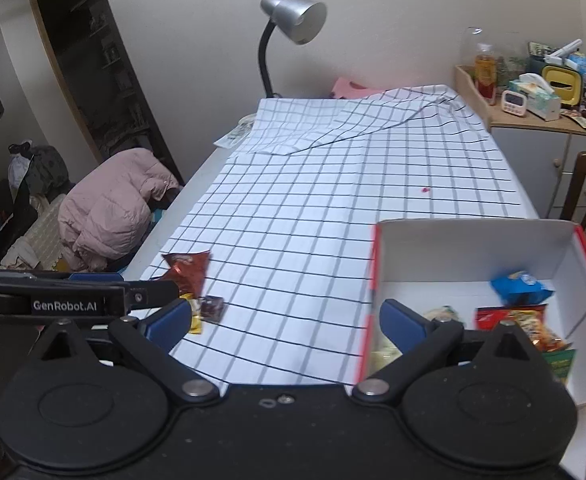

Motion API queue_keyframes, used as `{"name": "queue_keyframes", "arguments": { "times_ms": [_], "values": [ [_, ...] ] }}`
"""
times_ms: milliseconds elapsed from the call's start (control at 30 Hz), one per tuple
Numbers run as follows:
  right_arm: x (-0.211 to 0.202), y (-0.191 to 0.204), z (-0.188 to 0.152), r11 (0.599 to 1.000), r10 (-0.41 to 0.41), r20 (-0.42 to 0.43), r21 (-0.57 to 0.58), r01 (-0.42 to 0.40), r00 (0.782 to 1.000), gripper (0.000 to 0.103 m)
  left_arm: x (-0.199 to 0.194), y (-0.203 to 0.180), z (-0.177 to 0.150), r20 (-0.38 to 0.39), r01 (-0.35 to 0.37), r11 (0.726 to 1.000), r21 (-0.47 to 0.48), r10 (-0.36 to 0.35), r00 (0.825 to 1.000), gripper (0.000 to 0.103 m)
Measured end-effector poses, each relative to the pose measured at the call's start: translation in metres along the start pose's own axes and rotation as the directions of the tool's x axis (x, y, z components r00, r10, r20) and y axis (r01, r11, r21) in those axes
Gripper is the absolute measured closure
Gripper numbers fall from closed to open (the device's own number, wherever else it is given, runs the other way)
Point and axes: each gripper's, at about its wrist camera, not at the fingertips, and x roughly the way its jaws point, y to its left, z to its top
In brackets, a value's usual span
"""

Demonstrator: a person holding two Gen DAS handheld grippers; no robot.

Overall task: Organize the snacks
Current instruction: 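Withdraw both tools from the box toward the remaining snacks, then grasp brown Oreo bag with left tool while right grasps small brown candy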

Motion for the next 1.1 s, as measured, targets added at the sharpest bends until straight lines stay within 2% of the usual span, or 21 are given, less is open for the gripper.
{"name": "queue_keyframes", "arguments": {
  "times_ms": [133, 267, 500, 967, 1100],
  "values": [
    [0.018, 0.024, 0.003, 1.0, -0.006, -0.015, -0.008, 0.006, 1.0, 0.002, 0.003, 0.037, 0.008, 0.009, -0.018, 1.0, -0.022, 0.019, 1.0, 0.019],
    [0.04, 0.047, 0.005, 1.0, -0.012, -0.035, -0.025, 0.011, 0.999, 0.002, 0.012, 0.072, 0.015, 0.01, -0.023, 0.998, -0.054, 0.024, 1.0, 0.01],
    [0.087, 0.072, 0.007, 0.999, -0.038, -0.072, -0.004, 0.038, 0.997, 0.002, 0.044, 0.114, 0.026, -0.024, -0.052, 0.997, -0.063, 0.051, 0.998, 0.01],
    [0.179, 0.088, 0.004, 0.995, -0.097, -0.191, 0.001, 0.099, 0.977, 0.006, 0.131, 0.138, 0.037, -0.154, -0.099, 0.995, -0.028, 0.094, 0.984, 0.01],
    [0.203, 0.088, 0.002, 0.994, -0.104, -0.227, 0.0, 0.107, 0.968, 0.012, 0.151, 0.141, 0.038, -0.191, -0.113, 0.993, -0.027, 0.106, 0.976, 0.01]
  ]
}}
